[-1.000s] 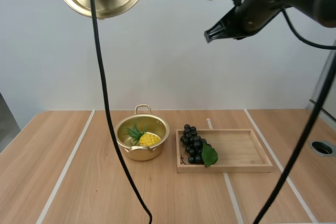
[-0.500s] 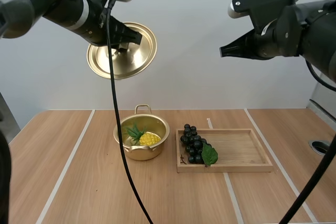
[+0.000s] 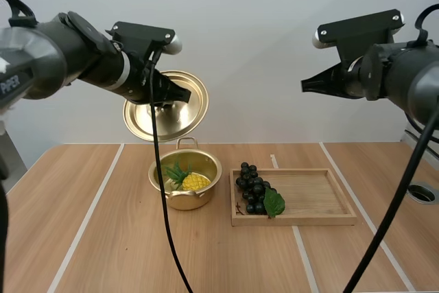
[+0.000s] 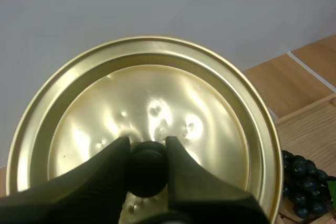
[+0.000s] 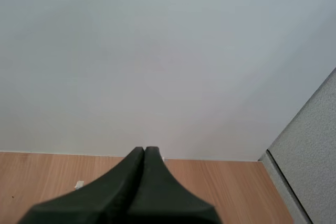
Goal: Open the pot, put the pineapple inside, and close it
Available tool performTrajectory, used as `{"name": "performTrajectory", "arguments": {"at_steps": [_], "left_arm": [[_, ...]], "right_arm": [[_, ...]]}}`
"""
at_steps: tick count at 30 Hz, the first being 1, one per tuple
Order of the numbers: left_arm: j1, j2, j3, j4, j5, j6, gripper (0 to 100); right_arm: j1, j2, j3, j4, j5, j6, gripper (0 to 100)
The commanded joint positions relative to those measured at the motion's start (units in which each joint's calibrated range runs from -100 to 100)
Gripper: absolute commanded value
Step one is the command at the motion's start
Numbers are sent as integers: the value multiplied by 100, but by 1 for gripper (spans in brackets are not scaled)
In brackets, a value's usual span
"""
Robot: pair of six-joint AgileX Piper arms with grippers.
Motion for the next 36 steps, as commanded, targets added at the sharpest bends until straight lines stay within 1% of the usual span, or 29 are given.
{"name": "performTrajectory", "arguments": {"at_steps": [1,5,7,9,18,30,36], "left_arm": [[-201,5,255,-181,-722,89,0],[-450,5,619,-77,-1463,115,0],[-523,62,735,-48,-1709,129,0],[-560,184,812,62,-1922,129,0],[-568,1025,836,230,-1957,129,0],[-568,1613,836,230,-1694,129,0],[-568,1900,836,466,-1565,129,0]], "right_arm": [[-27,105,64,-38,-114,12,0],[-27,213,248,-308,-344,12,0],[-27,255,401,-410,-518,12,0],[-27,324,482,-410,-642,12,0],[-27,720,523,-425,-642,3,0],[-27,1041,523,-550,-898,-27,0],[-27,1125,523,-583,-902,-27,0]]}}
